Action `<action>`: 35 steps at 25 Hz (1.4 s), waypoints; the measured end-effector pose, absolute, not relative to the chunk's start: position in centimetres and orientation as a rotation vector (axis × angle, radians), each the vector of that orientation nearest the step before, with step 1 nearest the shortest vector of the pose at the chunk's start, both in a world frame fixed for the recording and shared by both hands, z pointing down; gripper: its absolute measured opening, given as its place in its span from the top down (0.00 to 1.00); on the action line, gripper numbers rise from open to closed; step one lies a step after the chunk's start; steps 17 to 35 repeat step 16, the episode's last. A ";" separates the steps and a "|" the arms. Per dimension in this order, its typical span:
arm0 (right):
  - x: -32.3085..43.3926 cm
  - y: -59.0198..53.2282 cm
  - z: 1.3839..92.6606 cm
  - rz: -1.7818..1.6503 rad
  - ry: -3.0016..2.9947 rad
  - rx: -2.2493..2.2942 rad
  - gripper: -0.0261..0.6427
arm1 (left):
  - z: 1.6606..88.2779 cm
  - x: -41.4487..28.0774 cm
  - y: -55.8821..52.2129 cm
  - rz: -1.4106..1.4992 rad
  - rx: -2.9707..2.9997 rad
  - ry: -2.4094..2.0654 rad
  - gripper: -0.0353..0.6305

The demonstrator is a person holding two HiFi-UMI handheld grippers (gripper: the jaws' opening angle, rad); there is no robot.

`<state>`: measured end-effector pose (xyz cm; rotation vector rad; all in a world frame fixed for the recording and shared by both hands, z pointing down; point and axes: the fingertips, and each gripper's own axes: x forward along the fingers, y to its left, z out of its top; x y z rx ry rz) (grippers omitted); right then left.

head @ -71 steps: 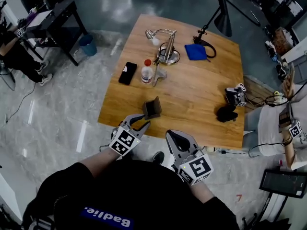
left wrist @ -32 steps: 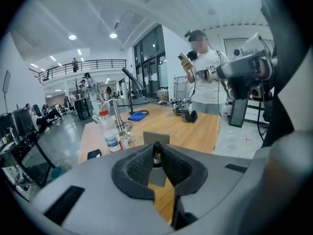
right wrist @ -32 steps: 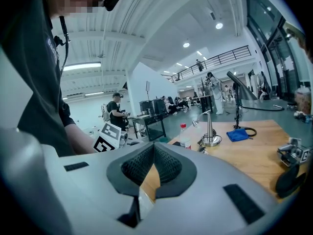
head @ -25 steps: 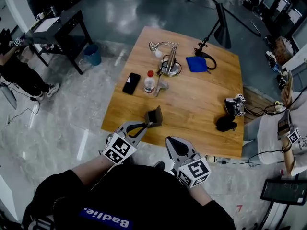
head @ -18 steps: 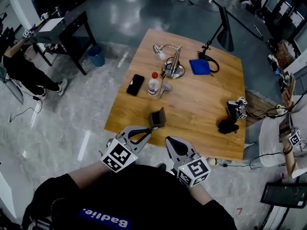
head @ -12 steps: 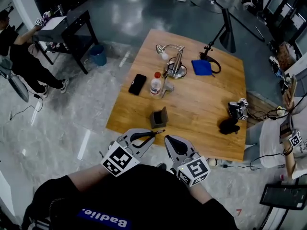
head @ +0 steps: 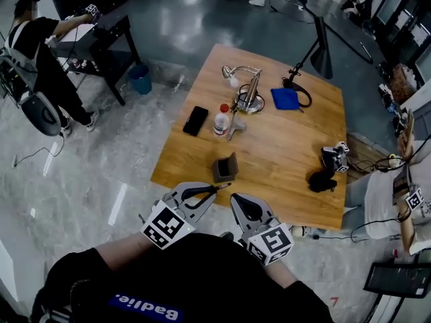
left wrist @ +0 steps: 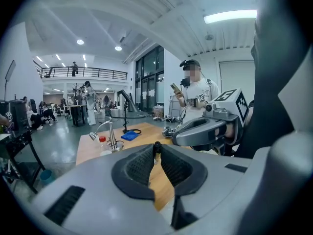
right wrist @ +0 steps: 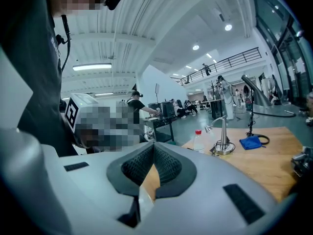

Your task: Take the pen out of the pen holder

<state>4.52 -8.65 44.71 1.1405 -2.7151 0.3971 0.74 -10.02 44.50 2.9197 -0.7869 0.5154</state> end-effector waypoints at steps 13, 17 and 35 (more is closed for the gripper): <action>4.3 -8.6 44.6 0.411 -2.680 1.134 0.95 | 45.1 0.4 -10.0 0.527 2.923 -0.800 0.87; 4.4 -8.8 44.6 0.382 -2.697 1.139 0.95 | 45.2 0.3 -10.1 0.528 2.925 -0.804 0.87; 4.4 -8.8 44.6 0.382 -2.697 1.139 0.95 | 45.2 0.3 -10.1 0.528 2.925 -0.804 0.87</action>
